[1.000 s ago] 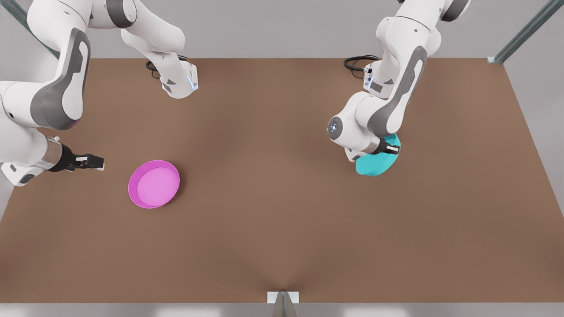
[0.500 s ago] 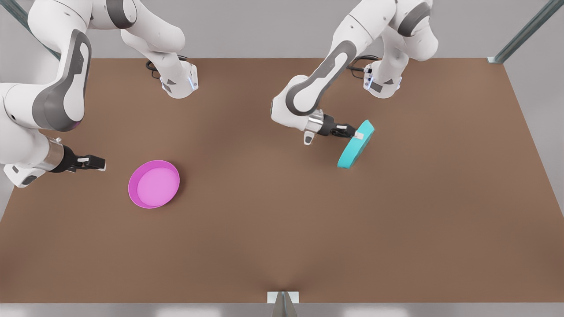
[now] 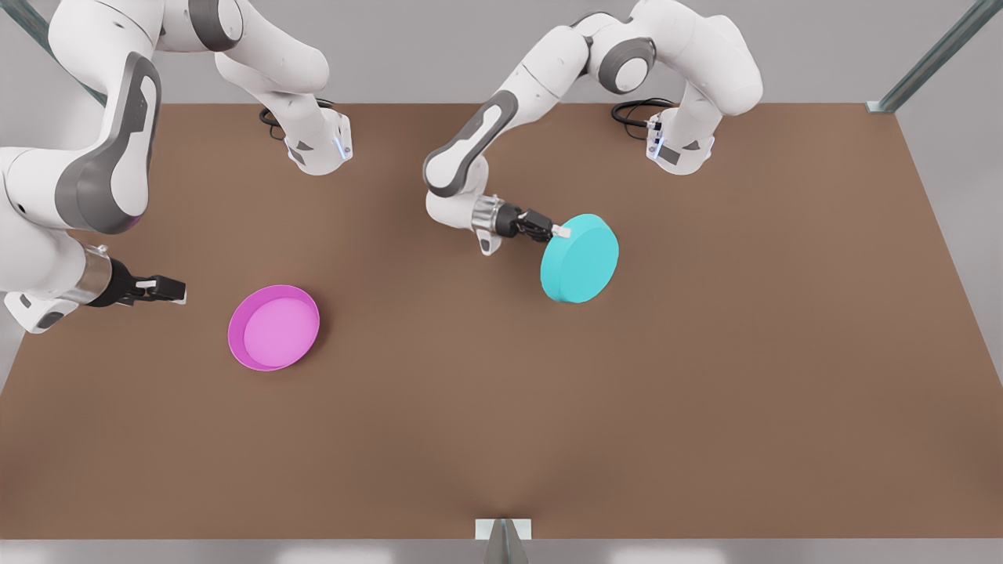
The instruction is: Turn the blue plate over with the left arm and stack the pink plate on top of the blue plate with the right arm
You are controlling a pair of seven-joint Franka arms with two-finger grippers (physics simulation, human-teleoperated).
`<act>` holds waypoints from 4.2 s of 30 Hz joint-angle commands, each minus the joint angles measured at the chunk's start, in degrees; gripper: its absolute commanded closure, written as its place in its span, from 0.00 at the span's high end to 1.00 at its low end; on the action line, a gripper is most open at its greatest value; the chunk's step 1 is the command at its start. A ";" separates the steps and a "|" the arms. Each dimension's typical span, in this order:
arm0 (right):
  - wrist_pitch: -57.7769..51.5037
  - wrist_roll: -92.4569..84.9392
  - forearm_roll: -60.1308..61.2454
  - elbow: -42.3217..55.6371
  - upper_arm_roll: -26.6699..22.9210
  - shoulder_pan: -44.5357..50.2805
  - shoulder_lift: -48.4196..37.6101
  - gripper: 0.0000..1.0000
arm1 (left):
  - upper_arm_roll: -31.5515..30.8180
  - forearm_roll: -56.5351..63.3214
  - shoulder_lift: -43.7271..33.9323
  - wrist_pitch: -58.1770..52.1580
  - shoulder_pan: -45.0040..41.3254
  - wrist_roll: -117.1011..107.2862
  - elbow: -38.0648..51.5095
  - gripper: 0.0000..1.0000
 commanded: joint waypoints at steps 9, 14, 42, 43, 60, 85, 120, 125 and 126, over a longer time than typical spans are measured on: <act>0.00 0.00 0.09 0.00 0.09 0.09 0.87 1.00 | 6.49 -11.77 9.60 1.45 -5.64 -0.34 9.90 0.21; 0.09 0.00 0.09 0.09 0.27 0.26 0.96 1.00 | 6.84 -13.70 10.21 2.85 -5.64 -2.18 9.20 1.00; 4.04 1.49 3.52 -4.65 5.17 -6.05 4.13 1.00 | 36.10 -70.29 9.69 28.08 -11.08 -50.43 9.72 1.00; 6.14 1.93 3.52 -6.06 8.87 -9.39 3.95 1.00 | 37.25 -71.97 9.51 27.82 -11.17 -49.82 9.81 1.00; 26.71 0.79 -1.76 -20.92 38.85 -41.48 13.35 1.00 | -16.36 -57.21 -50.52 26.23 67.05 27.26 -6.54 1.00; 40.96 -8.26 -19.07 -28.12 40.34 -45.26 26.27 1.00 | -22.25 -55.45 -47.62 35.55 58.79 26.47 -1.70 1.00; 45.35 -7.29 -22.06 -30.85 40.43 -45.26 29.09 0.51 | -21.46 -45.45 -46.83 37.22 60.27 27.44 -1.70 1.00; 45.35 -7.29 -23.73 -31.46 40.43 -45.44 29.09 0.51 | -21.46 -43.32 -39.54 45.47 72.32 33.15 -1.79 1.00; 45.44 -7.29 -24.26 -31.64 40.52 -45.44 29.09 0.51 | -21.54 -43.67 -37.43 48.72 73.20 33.24 -1.79 1.00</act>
